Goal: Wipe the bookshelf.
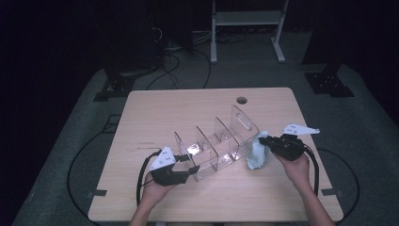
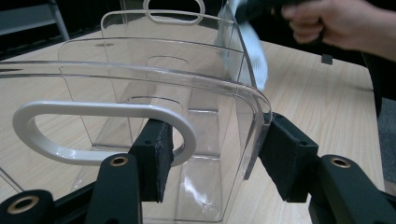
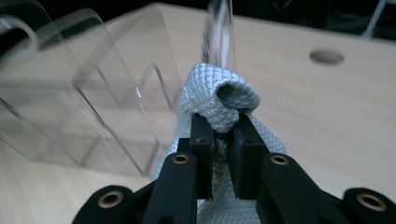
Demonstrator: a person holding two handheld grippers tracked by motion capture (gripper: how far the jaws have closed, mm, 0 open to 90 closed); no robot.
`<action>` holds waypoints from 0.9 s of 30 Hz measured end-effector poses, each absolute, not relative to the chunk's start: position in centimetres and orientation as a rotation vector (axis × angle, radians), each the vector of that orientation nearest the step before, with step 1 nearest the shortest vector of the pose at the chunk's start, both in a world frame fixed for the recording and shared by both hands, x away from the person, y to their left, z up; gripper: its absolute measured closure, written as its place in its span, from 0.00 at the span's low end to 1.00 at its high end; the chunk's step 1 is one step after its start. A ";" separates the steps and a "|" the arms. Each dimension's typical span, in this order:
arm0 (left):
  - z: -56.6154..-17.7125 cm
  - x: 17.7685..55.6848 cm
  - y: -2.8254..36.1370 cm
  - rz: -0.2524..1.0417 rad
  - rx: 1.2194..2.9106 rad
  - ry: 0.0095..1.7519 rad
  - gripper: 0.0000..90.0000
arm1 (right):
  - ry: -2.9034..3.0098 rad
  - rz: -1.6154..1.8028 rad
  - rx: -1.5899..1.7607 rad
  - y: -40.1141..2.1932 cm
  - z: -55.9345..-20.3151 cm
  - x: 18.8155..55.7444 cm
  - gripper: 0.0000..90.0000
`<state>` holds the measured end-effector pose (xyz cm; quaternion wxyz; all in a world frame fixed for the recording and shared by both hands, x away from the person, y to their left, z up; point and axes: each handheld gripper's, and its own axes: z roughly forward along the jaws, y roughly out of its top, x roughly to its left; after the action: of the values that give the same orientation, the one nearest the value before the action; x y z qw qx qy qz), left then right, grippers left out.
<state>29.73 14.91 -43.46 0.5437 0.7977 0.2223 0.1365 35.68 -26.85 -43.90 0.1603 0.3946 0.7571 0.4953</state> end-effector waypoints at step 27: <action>-43.5 29.6 14.7 0.323 1.897 0.523 0.52 | 2.200 1.320 1.144 -25.7 -46.5 35.9 0.90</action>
<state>29.65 14.75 -43.49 0.5429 0.7989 0.2203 0.1360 35.89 -25.66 -46.49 0.1655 0.4017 0.7724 0.4633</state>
